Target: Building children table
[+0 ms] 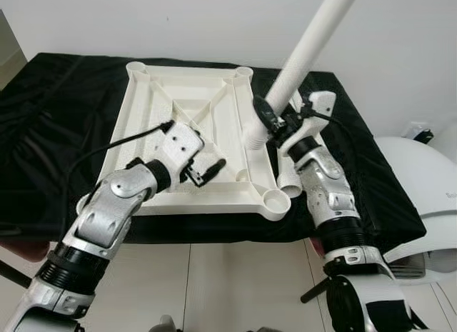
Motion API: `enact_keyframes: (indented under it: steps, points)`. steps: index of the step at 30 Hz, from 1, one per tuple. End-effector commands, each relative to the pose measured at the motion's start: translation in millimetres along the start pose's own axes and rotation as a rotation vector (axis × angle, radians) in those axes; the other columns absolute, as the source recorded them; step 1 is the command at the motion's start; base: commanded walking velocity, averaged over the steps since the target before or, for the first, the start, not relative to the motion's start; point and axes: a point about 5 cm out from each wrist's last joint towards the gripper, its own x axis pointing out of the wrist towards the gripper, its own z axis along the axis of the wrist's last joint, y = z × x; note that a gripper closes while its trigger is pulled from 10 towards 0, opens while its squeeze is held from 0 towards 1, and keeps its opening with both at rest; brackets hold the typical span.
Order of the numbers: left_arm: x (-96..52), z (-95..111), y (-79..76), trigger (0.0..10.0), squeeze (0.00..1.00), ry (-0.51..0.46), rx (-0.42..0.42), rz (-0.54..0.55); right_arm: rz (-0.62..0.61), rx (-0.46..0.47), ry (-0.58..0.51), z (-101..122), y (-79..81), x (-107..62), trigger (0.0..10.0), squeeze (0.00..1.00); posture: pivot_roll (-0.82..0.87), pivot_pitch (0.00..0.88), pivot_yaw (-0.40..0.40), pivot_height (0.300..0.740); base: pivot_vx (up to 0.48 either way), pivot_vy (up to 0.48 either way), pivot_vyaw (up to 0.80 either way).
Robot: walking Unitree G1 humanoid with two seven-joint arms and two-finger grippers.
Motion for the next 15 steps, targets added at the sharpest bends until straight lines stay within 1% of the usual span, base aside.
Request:
enact_keyframes:
  steps: [1, 2, 3, 4, 5, 6, 8, 10, 14, 15]
  points:
    - [5.2, -1.5, -7.8, 10.0, 0.0, 0.006, 0.042, -0.067, -0.021, -0.034, -0.02, 7.2, -8.3, -0.6, 10.0, 0.0, 0.06, 0.0, -0.027, 0.74, 0.0, 0.0, 0.0]
    - [6.5, -2.8, -11.0, 10.0, 0.0, 0.01, 0.053, -0.095, -0.028, -0.042, -0.015, 7.2, -11.5, -2.5, 10.0, 0.0, 0.06, 0.0, -0.025, 0.74, 0.0, 0.0, 0.0]
    - [6.5, -2.8, -11.0, 10.0, 0.0, 0.01, 0.053, -0.095, -0.028, -0.042, -0.015, 7.2, -11.5, -2.5, 10.0, 0.0, 0.06, 0.0, -0.025, 0.74, 0.0, 0.0, 0.0]
    - [7.6, -4.1, -15.1, 10.0, 0.0, 0.012, 0.062, -0.127, -0.038, -0.054, -0.009, 7.1, -15.3, -4.8, 10.0, 0.0, 0.06, 0.0, -0.025, 0.74, 0.0, 0.0, 0.0]
    - [7.6, -4.1, -15.1, 10.0, 0.0, 0.012, 0.062, -0.127, -0.038, -0.054, -0.009, 7.1, -15.3, -4.8, 10.0, 0.0, 0.06, 0.0, -0.025, 0.74, 0.0, 0.0, 0.0]
    - [8.1, -5.8, -19.5, 10.0, 0.0, 0.015, 0.081, -0.16, -0.046, -0.066, -0.002, 7.1, -19.1, -7.4, 10.0, 0.0, 0.05, 0.0, -0.025, 0.74, 0.0, 0.0, 0.0]
    - [8.1, -5.8, -19.5, 10.0, 0.0, 0.015, 0.081, -0.16, -0.046, -0.066, -0.002, 7.1, -19.1, -7.4, 10.0, 0.0, 0.05, 0.0, -0.025, 0.74, 0.0, 0.0, 0.0]
    - [8.6, -10.7, -27.7, 10.0, 0.0, 0.031, 0.093, -0.215, -0.055, -0.087, 0.009, 7.6, -24.6, -12.2, 10.0, 0.0, 0.05, 0.0, -0.022, 0.74, 0.0, 0.0, 0.0]
    - [6.5, -17.8, -35.7, 10.0, 0.0, 0.053, 0.098, -0.275, -0.058, -0.103, 0.016, 8.0, -27.6, -16.0, 10.0, 0.0, 0.05, 0.002, -0.02, 0.74, 0.0, 0.0, 0.0]
    - [6.5, -17.8, -35.7, 10.0, 0.0, 0.053, 0.098, -0.275, -0.058, -0.103, 0.016, 8.0, -27.6, -16.0, 10.0, 0.0, 0.05, 0.002, -0.02, 0.74, 0.0, 0.0, 0.0]
